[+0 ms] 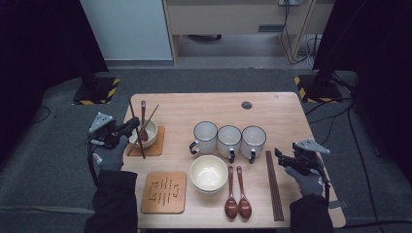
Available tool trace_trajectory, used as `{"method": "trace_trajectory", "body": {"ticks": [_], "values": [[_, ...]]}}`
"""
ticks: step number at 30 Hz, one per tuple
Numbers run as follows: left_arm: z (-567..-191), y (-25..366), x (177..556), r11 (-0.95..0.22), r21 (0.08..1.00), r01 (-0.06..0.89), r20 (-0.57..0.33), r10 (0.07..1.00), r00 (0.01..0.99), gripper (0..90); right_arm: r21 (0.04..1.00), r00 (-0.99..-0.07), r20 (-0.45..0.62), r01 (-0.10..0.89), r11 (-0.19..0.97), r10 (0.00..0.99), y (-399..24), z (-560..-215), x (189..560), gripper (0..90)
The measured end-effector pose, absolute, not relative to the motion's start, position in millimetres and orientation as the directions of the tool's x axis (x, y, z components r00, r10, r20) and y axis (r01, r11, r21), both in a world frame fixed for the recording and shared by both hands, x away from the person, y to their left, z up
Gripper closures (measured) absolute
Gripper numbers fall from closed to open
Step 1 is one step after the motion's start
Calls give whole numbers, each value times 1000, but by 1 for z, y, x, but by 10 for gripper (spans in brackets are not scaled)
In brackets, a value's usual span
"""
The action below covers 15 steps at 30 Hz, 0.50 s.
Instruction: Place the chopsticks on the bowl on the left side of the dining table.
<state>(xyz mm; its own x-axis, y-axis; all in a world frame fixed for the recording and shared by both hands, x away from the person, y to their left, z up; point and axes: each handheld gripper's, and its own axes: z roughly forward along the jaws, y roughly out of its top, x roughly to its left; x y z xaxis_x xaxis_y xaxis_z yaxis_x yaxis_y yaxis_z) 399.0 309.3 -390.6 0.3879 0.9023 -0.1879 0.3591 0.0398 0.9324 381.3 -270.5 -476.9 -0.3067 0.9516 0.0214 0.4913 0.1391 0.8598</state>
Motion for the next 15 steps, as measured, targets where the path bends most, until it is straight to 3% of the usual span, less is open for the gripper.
{"method": "trace_trajectory", "body": {"ticks": [15], "values": [[-404,319,421,26,916,400,-181,916,357,837,816,-282,9,557,156,959,-277,-497,390,243]]}}
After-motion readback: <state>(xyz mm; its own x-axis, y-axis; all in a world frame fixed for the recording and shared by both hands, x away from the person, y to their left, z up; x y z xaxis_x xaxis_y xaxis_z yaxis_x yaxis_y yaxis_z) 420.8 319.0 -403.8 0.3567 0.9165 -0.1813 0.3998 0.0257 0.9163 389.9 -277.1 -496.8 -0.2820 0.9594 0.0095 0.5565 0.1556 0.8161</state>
